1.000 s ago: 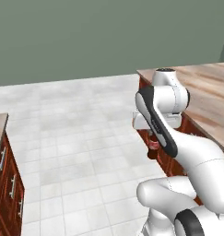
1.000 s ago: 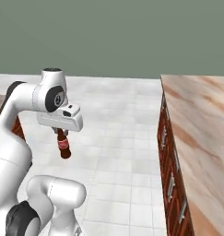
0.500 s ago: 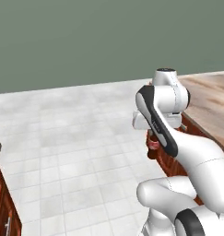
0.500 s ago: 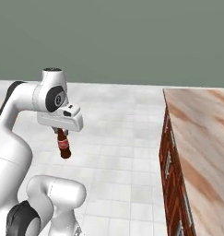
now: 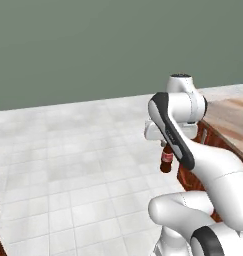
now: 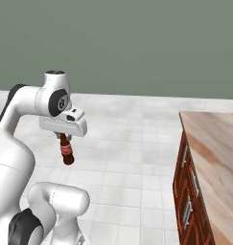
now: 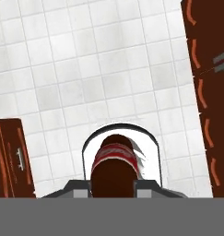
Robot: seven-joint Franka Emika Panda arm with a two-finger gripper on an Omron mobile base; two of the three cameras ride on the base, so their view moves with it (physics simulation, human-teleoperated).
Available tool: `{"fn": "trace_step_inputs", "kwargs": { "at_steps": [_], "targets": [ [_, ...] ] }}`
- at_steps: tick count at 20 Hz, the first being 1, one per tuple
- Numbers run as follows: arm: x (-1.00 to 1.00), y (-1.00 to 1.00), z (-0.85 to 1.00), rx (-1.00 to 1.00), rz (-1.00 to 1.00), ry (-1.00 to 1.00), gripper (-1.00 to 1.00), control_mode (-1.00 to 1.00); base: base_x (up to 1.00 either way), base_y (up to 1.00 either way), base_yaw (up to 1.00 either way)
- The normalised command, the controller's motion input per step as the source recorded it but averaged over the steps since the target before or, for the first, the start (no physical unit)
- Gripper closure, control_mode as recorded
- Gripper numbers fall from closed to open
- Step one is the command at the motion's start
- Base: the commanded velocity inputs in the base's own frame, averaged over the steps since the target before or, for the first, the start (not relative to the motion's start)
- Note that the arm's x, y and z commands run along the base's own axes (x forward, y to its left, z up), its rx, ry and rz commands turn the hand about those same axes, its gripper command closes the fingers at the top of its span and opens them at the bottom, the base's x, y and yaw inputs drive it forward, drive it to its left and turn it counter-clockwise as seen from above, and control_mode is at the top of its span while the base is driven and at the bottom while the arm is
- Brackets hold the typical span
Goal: Move the drinks to the dining counter.
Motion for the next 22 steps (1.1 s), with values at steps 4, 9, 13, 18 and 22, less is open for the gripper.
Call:
{"fn": "trace_step_inputs", "kwargs": {
  "at_steps": [4,9,13,18,22],
  "targets": [
    [0.00,0.00,0.00,0.00,0.00,0.00,1.00,1.00,1.00,0.59,0.11],
    [0.00,0.00,0.00,0.00,0.00,0.00,1.00,1.00,1.00,0.15,0.37],
    [0.00,0.00,0.00,0.00,0.00,0.00,1.00,1.00,1.00,0.00,0.71],
    [0.00,0.00,0.00,0.00,0.00,0.00,1.00,1.00,1.00,-0.02,0.77],
    [0.00,0.00,0.00,0.00,0.00,0.00,1.00,1.00,0.93,-0.03,0.82]
  ]
}}
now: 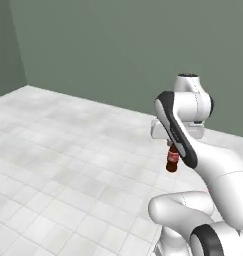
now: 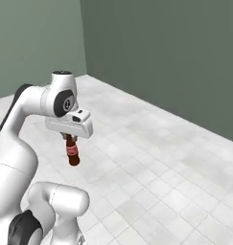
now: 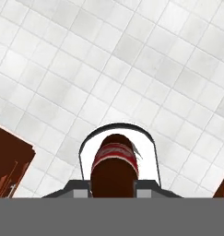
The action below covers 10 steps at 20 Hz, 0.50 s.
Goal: Move the drinks to the dining counter.
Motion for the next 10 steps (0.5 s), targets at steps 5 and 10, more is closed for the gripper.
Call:
{"fn": "trace_step_inputs", "kwargs": {
  "at_steps": [5,10],
  "targets": [
    [0.00,0.00,0.00,0.00,0.00,0.00,1.00,1.00,0.67,-0.05,0.89],
    [0.00,0.00,0.00,0.00,0.00,0.00,1.00,1.00,0.35,-0.04,0.97]
  ]
}}
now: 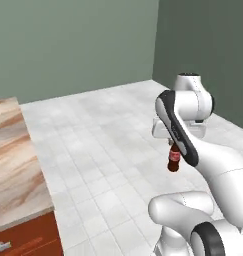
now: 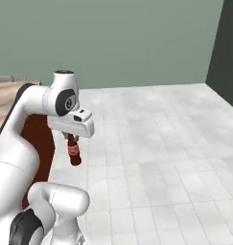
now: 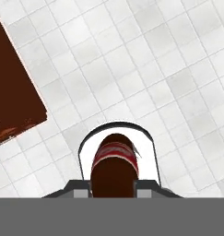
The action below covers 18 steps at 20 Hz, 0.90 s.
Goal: Move the drinks to the dining counter.
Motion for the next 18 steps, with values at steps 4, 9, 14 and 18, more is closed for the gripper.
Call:
{"fn": "trace_step_inputs", "kwargs": {
  "at_steps": [4,9,14,18],
  "targets": [
    [0.00,0.00,0.00,0.00,0.00,0.00,1.00,1.00,0.28,-0.08,0.99],
    [0.00,0.00,0.00,0.00,0.00,0.00,1.00,1.00,0.28,-0.11,0.98],
    [0.00,0.00,0.00,0.00,0.00,0.00,1.00,1.00,0.71,-0.22,0.86],
    [0.00,0.00,0.00,0.00,0.00,0.00,1.00,1.00,0.85,-0.24,0.82]
  ]
}}
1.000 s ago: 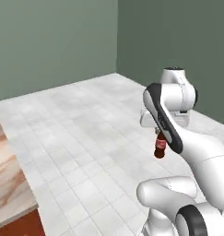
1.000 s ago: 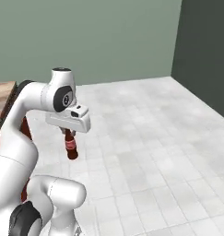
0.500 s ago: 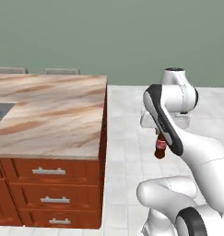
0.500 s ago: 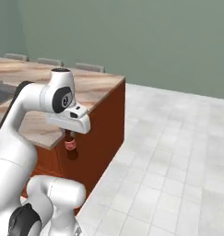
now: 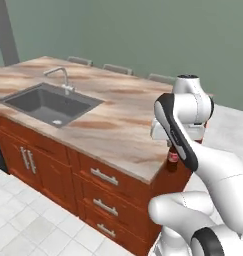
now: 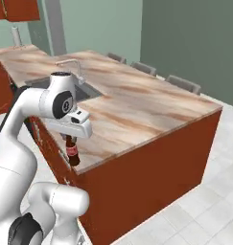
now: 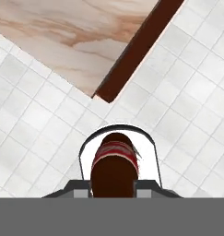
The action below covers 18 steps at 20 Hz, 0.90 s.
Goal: Move the drinks to the dining counter.
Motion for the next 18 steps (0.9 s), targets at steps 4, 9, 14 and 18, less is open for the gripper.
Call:
{"fn": "trace_step_inputs", "kwargs": {
  "at_steps": [4,9,14,18],
  "targets": [
    [0.00,0.00,0.00,0.00,0.00,0.00,1.00,1.00,0.56,-0.32,0.80],
    [0.00,0.00,0.00,0.00,0.00,0.00,1.00,1.00,0.27,-0.32,0.83],
    [0.00,0.00,0.00,0.00,0.00,0.00,1.00,1.00,0.13,-0.38,0.81],
    [0.00,0.00,0.00,0.00,0.00,0.00,1.00,1.00,0.00,-0.95,0.51]
  ]
}}
